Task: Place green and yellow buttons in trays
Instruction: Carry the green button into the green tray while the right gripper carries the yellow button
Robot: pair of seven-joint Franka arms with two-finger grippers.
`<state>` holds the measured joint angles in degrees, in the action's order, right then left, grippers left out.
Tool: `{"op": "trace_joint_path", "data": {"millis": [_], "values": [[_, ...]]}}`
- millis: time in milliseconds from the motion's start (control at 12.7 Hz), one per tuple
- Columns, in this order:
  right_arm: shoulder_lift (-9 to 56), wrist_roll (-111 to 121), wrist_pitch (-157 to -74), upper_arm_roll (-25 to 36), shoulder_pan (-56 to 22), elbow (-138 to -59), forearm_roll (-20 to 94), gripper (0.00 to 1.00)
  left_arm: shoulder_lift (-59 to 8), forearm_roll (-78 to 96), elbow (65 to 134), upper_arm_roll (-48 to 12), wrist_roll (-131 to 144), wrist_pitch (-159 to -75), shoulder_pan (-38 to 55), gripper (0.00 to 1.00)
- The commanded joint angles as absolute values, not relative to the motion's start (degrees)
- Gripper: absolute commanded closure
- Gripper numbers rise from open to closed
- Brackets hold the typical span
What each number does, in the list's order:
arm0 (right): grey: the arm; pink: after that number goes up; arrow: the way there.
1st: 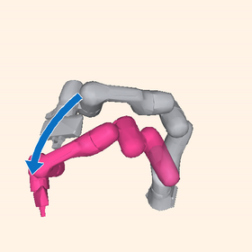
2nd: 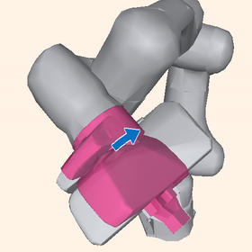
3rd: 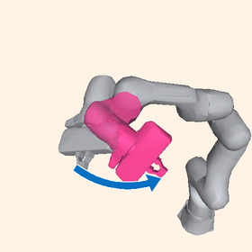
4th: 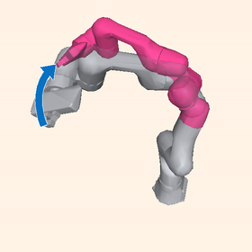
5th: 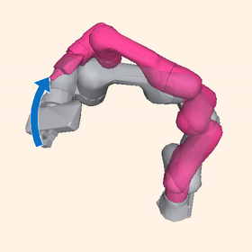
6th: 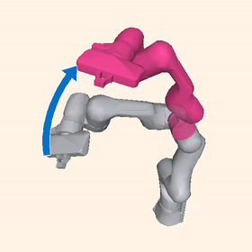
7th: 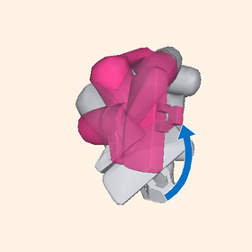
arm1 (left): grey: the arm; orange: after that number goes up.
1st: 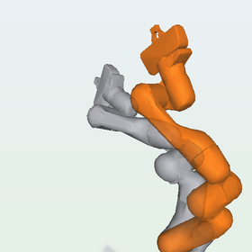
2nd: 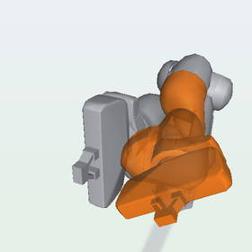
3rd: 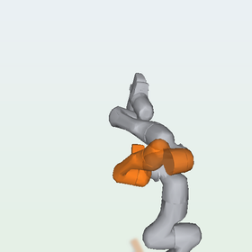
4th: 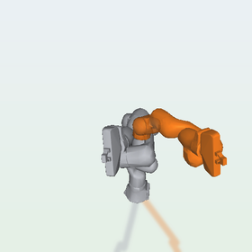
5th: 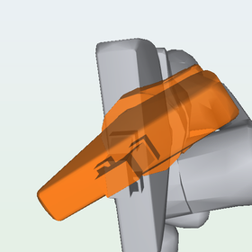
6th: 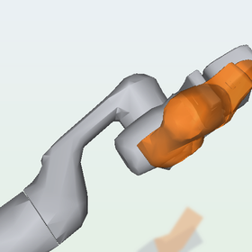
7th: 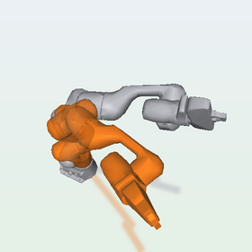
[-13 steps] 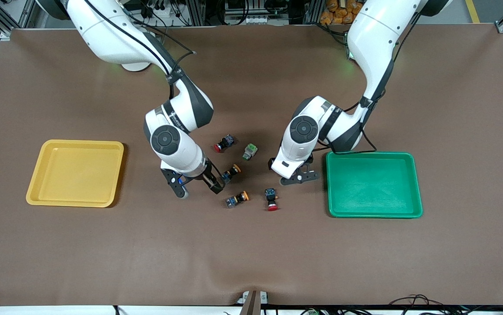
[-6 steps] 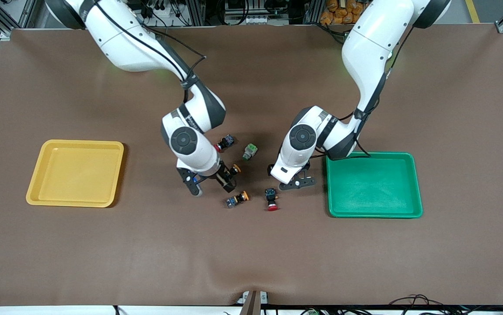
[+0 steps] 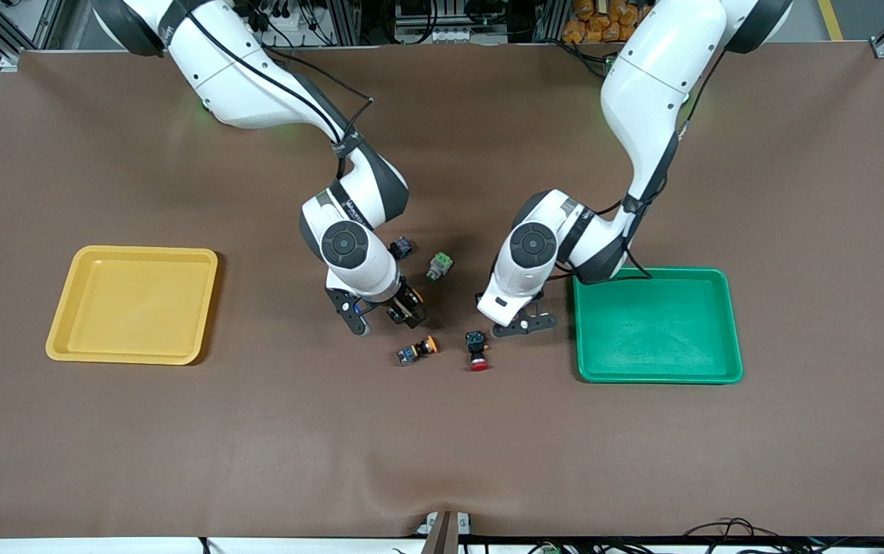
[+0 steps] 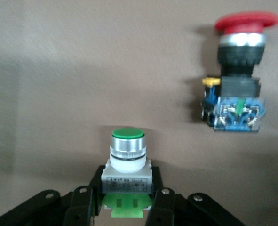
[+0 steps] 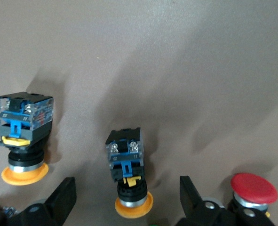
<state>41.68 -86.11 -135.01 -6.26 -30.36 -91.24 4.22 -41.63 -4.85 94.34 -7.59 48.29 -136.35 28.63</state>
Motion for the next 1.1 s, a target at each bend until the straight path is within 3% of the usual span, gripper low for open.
{"op": "trace_joint_path", "data": {"millis": [0,79,158,237,315,473,1025], "values": [[42.9,-87.0,-136.8,-6.2,-30.5,-91.3,1.4,0.21,-33.9,-6.3,94.7,-7.6,45.4,-128.2,24.5,1.0],[43.5,-87.0,-137.3,-6.2,-30.5,-91.3,0.8,0.24,-31.5,-6.3,95.0,-7.6,44.0,-124.7,22.7,1.0],[43.7,-87.0,-137.7,-6.2,-30.5,-91.3,-0.2,0.39,-29.9,-6.3,95.4,-7.6,42.4,-123.2,20.8,1.0],[43.7,-87.0,-137.4,-6.2,-30.4,-91.3,-0.8,0.63,-27.8,-6.4,97.6,-7.5,41.0,-122.8,18.5,1.0],[43.3,-86.7,-136.9,-6.2,-30.2,-91.3,-0.8,0.8,-26.4,-6.5,99.3,-7.6,38.6,-122.8,15.2,1.0],[42.7,-85.8,-135.4,-6.2,-29.5,-91.2,-0.9,1.0,-25.0,-6.5,102.7,-7.9,36.7,-123.1,9.5,1.0],[36.1,-68.2,-115.2,-6.1,-21.8,-91.6,-0.8,1.0,-28.9,-8.6,108.0,-7.7,35.9,-131.7,1.1,1.0]]}}
